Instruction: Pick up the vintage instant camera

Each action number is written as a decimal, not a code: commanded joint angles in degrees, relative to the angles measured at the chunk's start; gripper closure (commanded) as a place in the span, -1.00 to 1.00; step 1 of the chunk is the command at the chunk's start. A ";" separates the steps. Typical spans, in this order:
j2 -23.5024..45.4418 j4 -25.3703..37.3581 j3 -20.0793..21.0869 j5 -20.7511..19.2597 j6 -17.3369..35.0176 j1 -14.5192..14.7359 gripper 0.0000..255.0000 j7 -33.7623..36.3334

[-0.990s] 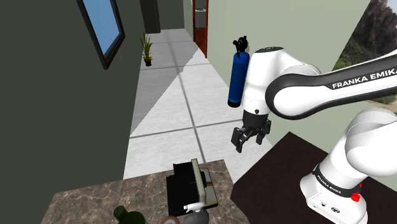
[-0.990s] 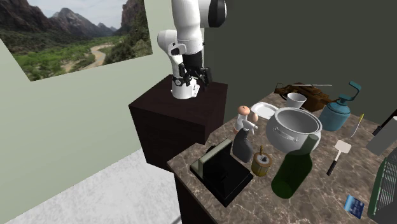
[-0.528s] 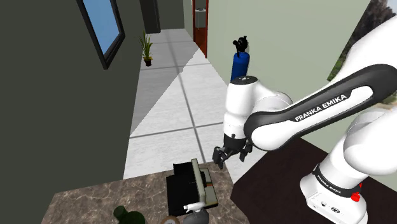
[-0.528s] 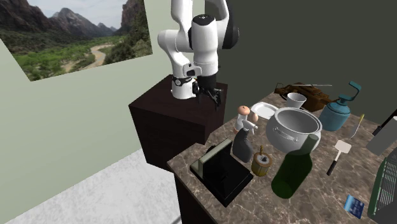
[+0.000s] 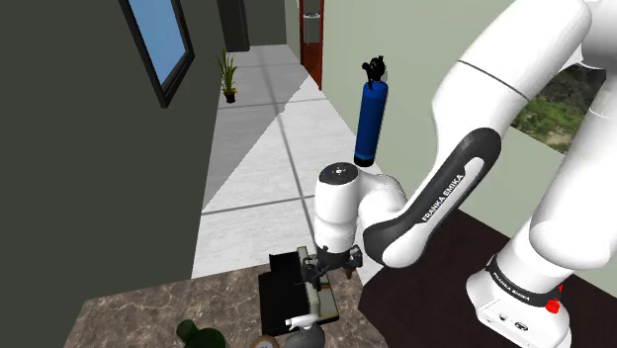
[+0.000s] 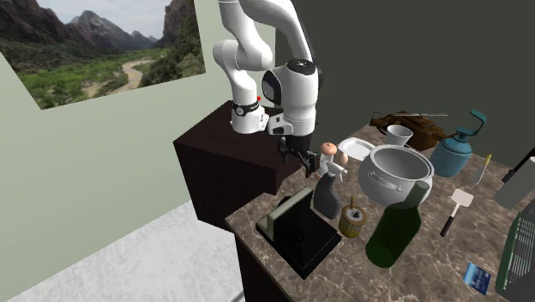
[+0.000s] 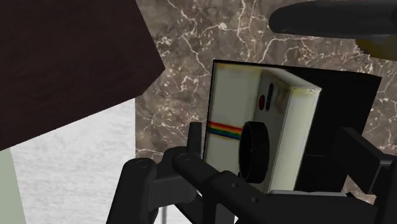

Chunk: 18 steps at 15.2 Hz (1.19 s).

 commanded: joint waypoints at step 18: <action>20.30 11.45 -19.42 -24.73 6.26 18.01 1.00 22.91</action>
